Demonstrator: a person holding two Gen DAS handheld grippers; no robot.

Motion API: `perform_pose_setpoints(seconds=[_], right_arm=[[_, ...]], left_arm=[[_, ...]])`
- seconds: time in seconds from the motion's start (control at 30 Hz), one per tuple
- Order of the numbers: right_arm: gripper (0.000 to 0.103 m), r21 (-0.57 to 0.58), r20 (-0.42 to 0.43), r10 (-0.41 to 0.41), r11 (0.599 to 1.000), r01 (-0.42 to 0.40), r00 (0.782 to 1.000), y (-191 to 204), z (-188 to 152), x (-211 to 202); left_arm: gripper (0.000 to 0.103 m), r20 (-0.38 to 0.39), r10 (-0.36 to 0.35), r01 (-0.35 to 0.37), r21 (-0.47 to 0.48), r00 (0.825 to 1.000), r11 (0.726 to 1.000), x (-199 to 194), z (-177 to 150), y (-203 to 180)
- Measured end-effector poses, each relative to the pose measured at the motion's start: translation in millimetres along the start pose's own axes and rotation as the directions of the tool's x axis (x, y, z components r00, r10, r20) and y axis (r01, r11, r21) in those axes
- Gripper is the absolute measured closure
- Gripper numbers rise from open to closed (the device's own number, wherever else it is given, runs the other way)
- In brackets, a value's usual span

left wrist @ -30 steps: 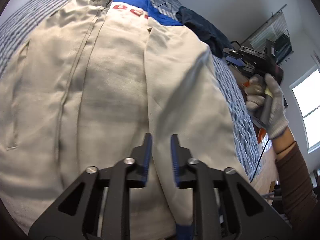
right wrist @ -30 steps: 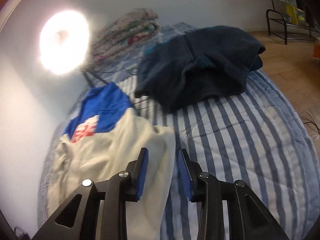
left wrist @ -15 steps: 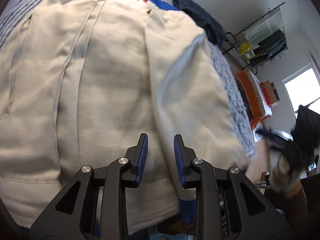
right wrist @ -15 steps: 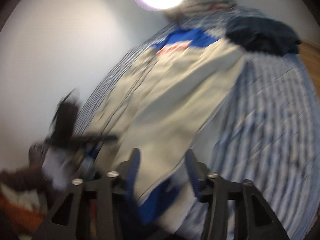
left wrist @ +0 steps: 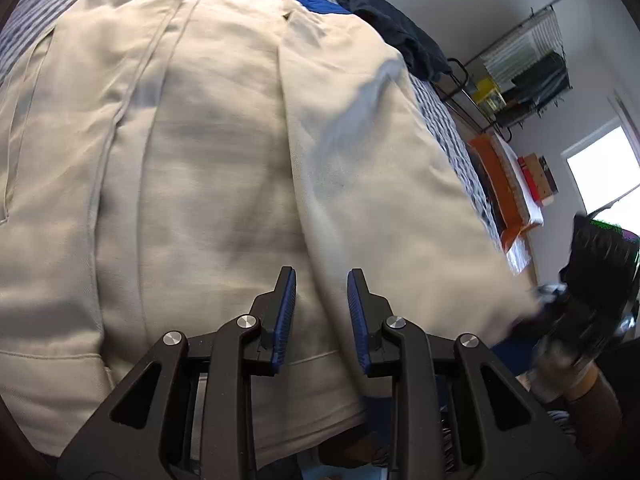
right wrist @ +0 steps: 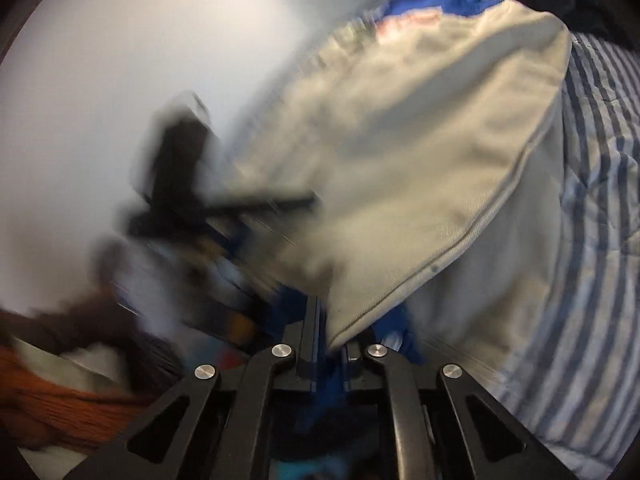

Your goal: Fold large clothes

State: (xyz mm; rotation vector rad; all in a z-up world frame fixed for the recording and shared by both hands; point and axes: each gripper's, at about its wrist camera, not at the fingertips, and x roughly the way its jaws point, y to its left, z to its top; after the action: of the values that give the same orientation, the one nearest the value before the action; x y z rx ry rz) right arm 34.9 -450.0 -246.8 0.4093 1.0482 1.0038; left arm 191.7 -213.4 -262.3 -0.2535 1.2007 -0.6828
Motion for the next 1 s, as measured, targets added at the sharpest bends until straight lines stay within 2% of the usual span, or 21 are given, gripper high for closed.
perform_pose_setpoints(seconds=[0.07, 0.1, 0.2, 0.27, 0.3, 0.33, 0.4, 0.43, 0.47, 0.67, 0.83, 0.87, 0.9, 0.93, 1.0], right_arm=[[0.097, 0.085, 0.068, 0.043, 0.995, -0.049, 0.997, -15.9, -5.0, -21.0], [0.097, 0.125, 0.080, 0.032, 0.991, -0.042, 0.996, -25.7, -9.3, -26.7], [0.097, 0.234, 0.016, -0.082, 0.969, 0.076, 0.996, -56.8, -28.3, -27.6], [0.097, 0.249, -0.043, -0.150, 0.956, 0.156, 0.988, -67.3, -37.6, -24.0], [0.097, 0.246, -0.039, -0.164, 0.954, 0.169, 0.986, -68.4, -38.8, -25.1], [0.095, 0.251, -0.021, -0.144, 0.957, 0.145, 0.989, -68.5, -38.5, -28.2], [0.076, 0.238, 0.024, -0.133, 0.963, 0.123, 0.991, -64.0, -34.2, -36.3], [0.061, 0.226, 0.044, -0.130, 0.967, 0.117, 0.991, -62.0, -31.9, -39.6], [0.057, 0.210, 0.057, -0.117, 0.972, 0.103, 0.992, -58.8, -27.7, -39.5], [0.057, 0.219, 0.045, -0.165, 0.964, 0.151, 0.985, -66.2, 7.8, -14.0], [0.058, 0.224, 0.056, -0.231, 0.951, 0.213, 0.971, -78.4, 44.8, -2.8], [0.058, 0.227, 0.062, -0.248, 0.947, 0.228, 0.967, -81.5, 52.5, -0.8], [0.058, 0.228, 0.068, -0.268, 0.942, 0.247, 0.961, -83.8, 58.8, 0.7], [0.058, 0.231, 0.075, -0.287, 0.937, 0.264, 0.955, -87.4, 66.4, 2.2], [0.058, 0.245, 0.088, -0.308, 0.928, 0.279, 0.947, -96.8, 77.6, 1.1]], left_arm=[[0.078, -0.002, 0.011, -0.011, 0.027, 1.000, 1.000, 2.2, -0.2, -5.3], [0.078, -0.003, 0.019, -0.019, 0.041, 1.000, 0.999, 3.7, -0.7, -8.3], [0.078, -0.003, 0.031, -0.031, 0.069, 1.000, 0.997, 4.6, -2.4, -14.1], [0.078, -0.002, 0.030, -0.030, 0.078, 1.000, 0.996, 2.0, -3.0, -16.4], [0.078, 0.000, 0.025, -0.025, 0.077, 1.000, 0.997, -0.4, -3.4, -16.8], [0.078, 0.006, 0.023, -0.023, 0.070, 1.000, 0.997, -4.0, -3.7, -17.0], [0.078, 0.017, 0.015, -0.016, 0.062, 1.000, 0.998, -10.9, -6.5, -17.9], [0.078, 0.019, 0.004, -0.005, 0.064, 1.000, 0.998, -14.5, -8.4, -20.4], [0.078, 0.019, -0.003, 0.002, 0.069, 1.000, 0.998, -16.3, -10.5, -23.0], [0.078, -0.004, -0.022, 0.023, 0.167, 1.000, 0.986, -19.1, -30.0, -56.4], [0.078, -0.051, -0.070, 0.078, 0.170, 0.996, 0.982, -8.2, -40.4, -85.2], [0.072, -0.055, -0.076, 0.084, 0.174, 0.996, 0.981, -5.5, -40.7, -92.0], [0.061, -0.057, -0.082, 0.091, 0.185, 0.995, 0.979, -2.9, -41.3, -100.3], [0.057, -0.054, -0.076, 0.086, 0.210, 0.996, 0.974, 1.6, -41.4, -112.5], [0.055, -0.042, -0.039, 0.049, 0.269, 0.998, 0.962, 10.0, -42.7, -133.3]])
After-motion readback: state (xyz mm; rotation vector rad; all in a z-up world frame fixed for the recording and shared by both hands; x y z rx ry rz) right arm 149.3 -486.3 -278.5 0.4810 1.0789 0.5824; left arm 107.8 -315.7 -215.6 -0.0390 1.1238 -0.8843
